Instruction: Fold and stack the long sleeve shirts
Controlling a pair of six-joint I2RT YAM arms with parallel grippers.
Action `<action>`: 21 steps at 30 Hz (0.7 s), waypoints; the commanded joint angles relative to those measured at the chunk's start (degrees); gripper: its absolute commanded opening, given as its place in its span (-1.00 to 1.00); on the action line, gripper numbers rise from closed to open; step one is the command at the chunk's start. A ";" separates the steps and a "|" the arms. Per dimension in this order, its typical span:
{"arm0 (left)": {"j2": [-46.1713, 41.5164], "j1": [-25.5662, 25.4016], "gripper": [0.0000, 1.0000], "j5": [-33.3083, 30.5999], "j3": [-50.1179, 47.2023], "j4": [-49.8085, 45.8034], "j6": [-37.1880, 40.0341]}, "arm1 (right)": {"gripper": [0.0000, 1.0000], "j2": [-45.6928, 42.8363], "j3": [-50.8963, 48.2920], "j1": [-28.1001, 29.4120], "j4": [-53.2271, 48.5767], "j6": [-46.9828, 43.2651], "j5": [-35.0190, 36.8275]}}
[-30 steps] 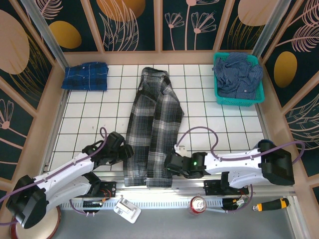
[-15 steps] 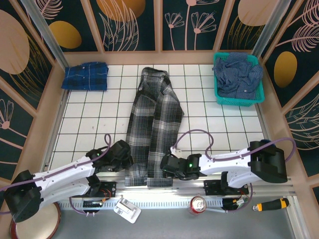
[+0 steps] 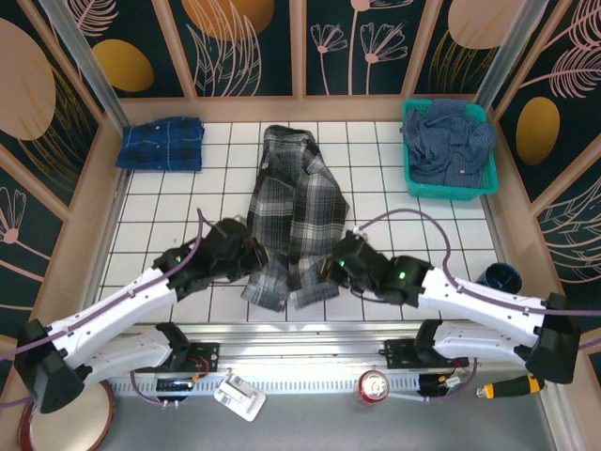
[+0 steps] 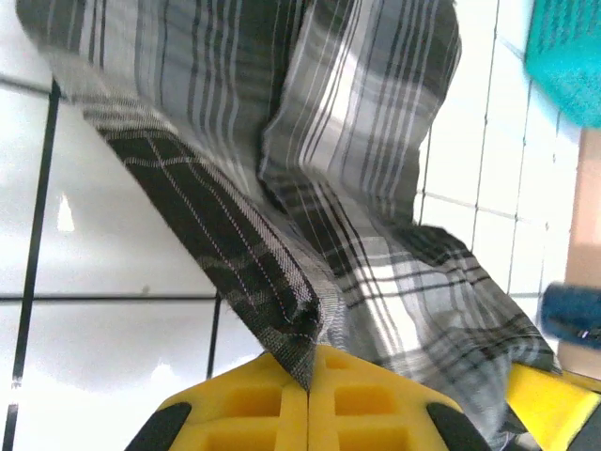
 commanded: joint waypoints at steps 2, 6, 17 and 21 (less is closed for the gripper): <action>8.70 6.30 -0.89 1.32 5.51 0.70 6.96 | -1.00 4.95 6.38 -12.85 0.68 -11.78 -6.40; 19.10 10.81 -0.87 1.03 14.70 -0.13 10.80 | -1.00 15.01 14.00 -20.90 1.96 -19.06 -9.70; 40.66 22.54 -0.37 7.68 28.10 3.00 17.67 | -0.99 43.79 36.39 -32.11 3.95 -32.58 -16.11; 46.91 24.74 0.01 8.63 32.56 2.41 18.89 | -0.72 50.17 43.73 -34.29 0.40 -35.18 -14.98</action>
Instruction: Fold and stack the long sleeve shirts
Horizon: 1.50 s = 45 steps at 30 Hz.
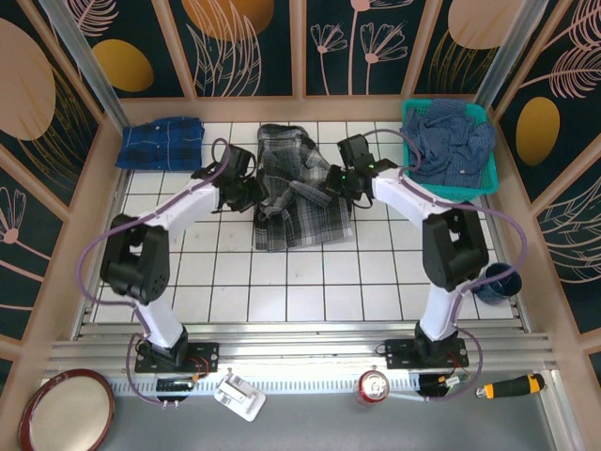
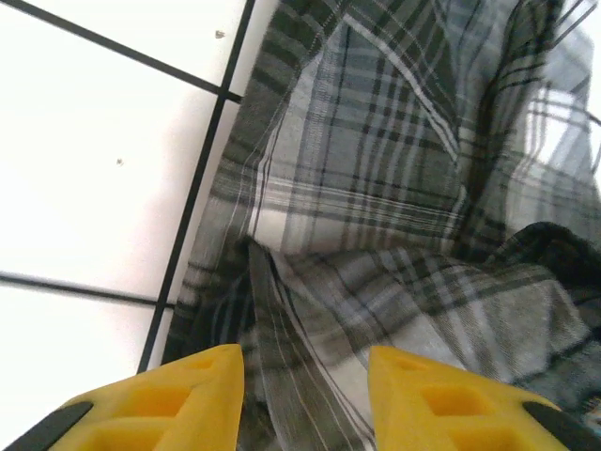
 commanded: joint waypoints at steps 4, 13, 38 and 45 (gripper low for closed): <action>4.05 3.60 0.24 -0.57 7.68 -3.33 4.35 | -0.14 3.76 9.04 -4.24 -4.16 -7.48 1.21; 2.92 5.52 0.30 -10.04 15.61 -10.30 10.29 | 0.09 -10.00 -3.07 -1.16 8.38 -16.95 3.54; 4.04 -3.68 0.41 -6.68 5.41 -1.34 10.46 | 0.13 -18.85 -36.33 21.20 20.23 -17.70 3.68; -6.26 -3.54 0.47 -12.29 -7.17 -0.96 7.30 | 0.41 -35.13 -41.80 23.24 30.48 -43.11 2.55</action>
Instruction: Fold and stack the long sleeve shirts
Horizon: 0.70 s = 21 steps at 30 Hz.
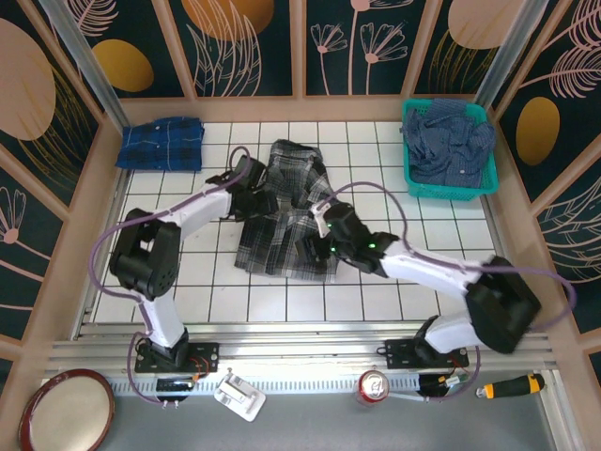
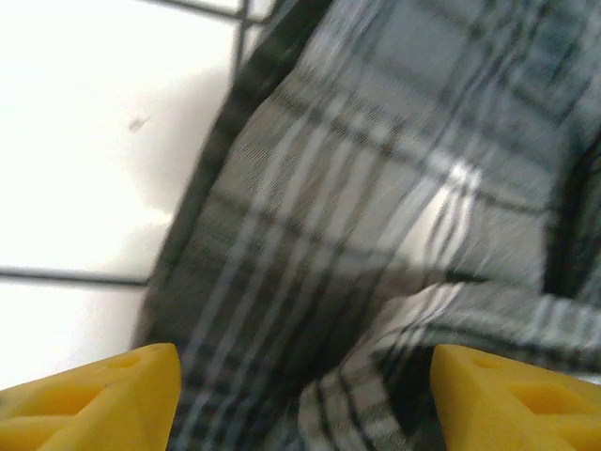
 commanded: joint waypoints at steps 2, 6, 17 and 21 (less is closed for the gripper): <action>-8.45 0.59 0.47 -6.03 -2.69 -2.17 -1.97 | 0.48 -2.91 -6.05 5.81 4.99 -33.06 -2.92; -16.03 0.06 0.47 -5.06 -6.18 -1.81 -2.60 | 0.66 -1.30 -10.15 11.65 7.51 -46.97 2.74; -5.65 -3.73 0.41 6.59 -9.33 10.59 -2.64 | 0.64 12.09 -9.97 15.81 16.22 -58.24 8.21; -0.73 -3.21 0.41 5.12 -7.79 9.04 -2.32 | 0.62 17.23 -9.16 15.81 20.24 -60.38 14.19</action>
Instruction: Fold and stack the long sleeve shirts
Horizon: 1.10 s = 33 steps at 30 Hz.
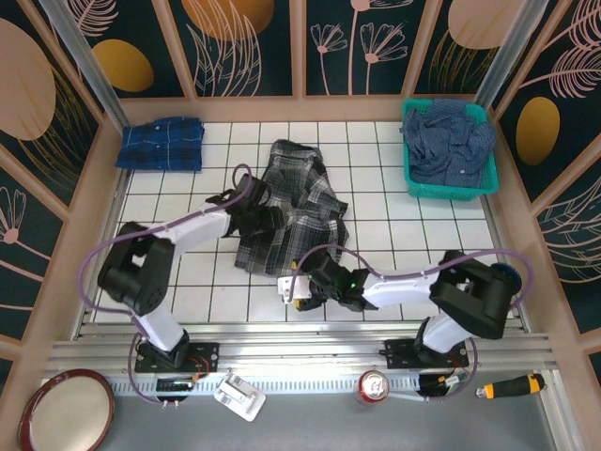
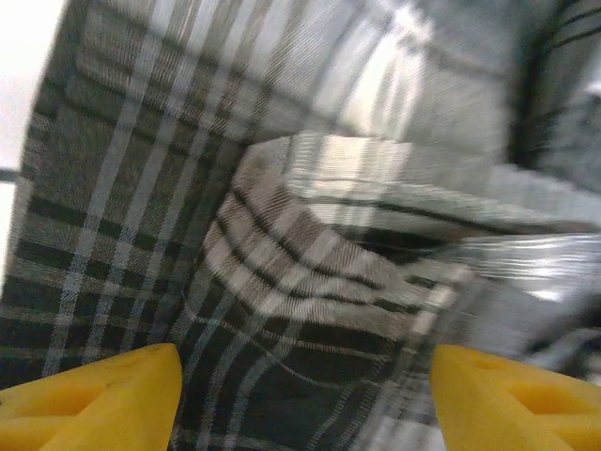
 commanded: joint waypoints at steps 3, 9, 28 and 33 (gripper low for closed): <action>4.78 1.04 0.40 0.78 1.89 -0.16 0.53 | 0.59 5.42 2.01 -0.11 8.07 -6.03 10.91; 4.83 2.74 0.40 3.18 2.37 -0.63 0.70 | 0.15 11.34 2.40 0.90 9.91 -11.75 20.72; -12.81 10.60 0.57 -5.19 11.72 -10.29 7.52 | -1.00 -2.64 14.30 2.29 -18.86 -1.48 10.04; -15.06 11.21 0.62 -6.25 10.55 -6.99 9.28 | -1.00 -9.01 24.66 3.68 -41.36 6.00 0.60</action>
